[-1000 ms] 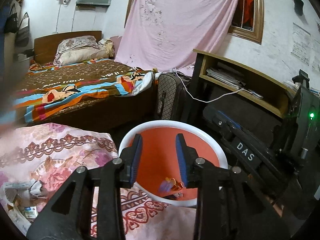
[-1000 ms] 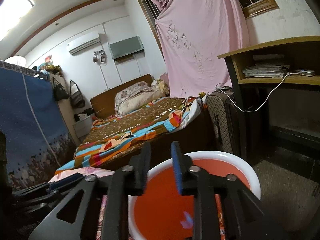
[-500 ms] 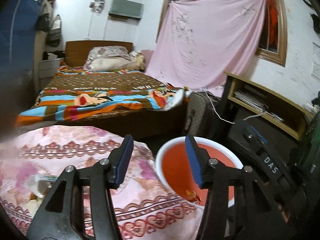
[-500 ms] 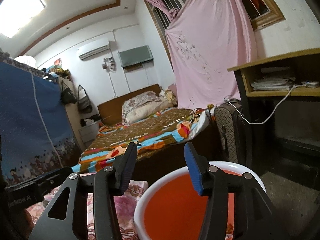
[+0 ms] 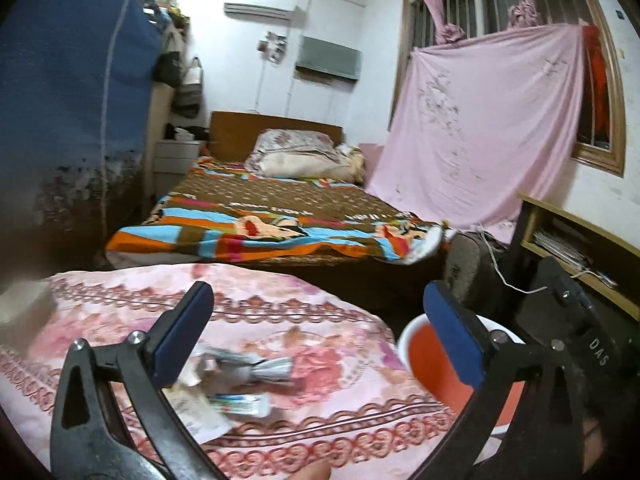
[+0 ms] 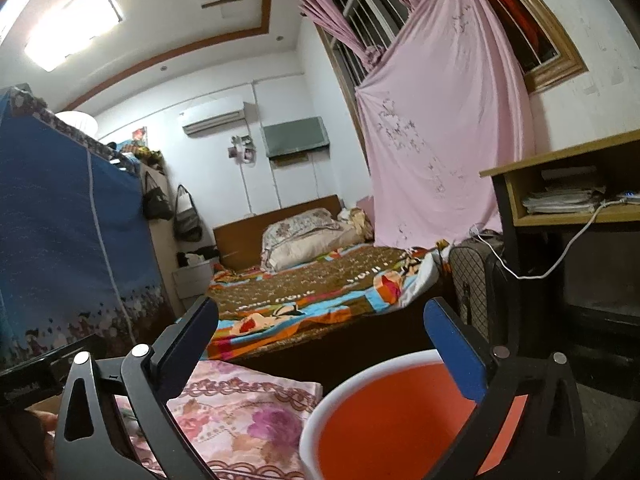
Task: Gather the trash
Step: 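Move both open tools back over the trash on the quilt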
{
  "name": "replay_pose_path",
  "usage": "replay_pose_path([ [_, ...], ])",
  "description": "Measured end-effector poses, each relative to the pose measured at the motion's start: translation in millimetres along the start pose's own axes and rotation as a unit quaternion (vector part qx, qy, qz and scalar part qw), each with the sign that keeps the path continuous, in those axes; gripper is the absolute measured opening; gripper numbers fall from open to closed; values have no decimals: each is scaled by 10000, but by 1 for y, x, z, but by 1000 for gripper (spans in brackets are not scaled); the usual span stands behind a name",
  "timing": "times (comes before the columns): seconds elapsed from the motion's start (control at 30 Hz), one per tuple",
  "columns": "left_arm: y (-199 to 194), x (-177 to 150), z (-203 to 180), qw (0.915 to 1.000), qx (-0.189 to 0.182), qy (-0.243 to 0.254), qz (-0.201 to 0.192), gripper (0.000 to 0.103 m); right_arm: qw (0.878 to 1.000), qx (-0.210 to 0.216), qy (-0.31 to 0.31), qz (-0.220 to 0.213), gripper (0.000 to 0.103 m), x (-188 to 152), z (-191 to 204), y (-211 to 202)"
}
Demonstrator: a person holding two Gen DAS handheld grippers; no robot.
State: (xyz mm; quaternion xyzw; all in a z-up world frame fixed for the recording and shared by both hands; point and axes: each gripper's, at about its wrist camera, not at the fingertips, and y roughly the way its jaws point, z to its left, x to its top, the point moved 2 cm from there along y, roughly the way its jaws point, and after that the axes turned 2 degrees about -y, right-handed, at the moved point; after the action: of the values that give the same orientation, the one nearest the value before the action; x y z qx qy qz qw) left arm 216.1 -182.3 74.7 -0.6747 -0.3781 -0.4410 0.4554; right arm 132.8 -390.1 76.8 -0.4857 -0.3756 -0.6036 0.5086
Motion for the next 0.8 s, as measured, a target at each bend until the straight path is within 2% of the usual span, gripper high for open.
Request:
replay_pose_path([
  [0.43, -44, -2, 62, 9962, 705, -266, -435, 92, 9952, 814, -514, -202, 103, -6, 61, -10],
  [0.8, -67, -7, 103, 9915, 1167, -243, -515, 92, 9837, 1460, -1037, -191, 103, -16, 112, -19],
])
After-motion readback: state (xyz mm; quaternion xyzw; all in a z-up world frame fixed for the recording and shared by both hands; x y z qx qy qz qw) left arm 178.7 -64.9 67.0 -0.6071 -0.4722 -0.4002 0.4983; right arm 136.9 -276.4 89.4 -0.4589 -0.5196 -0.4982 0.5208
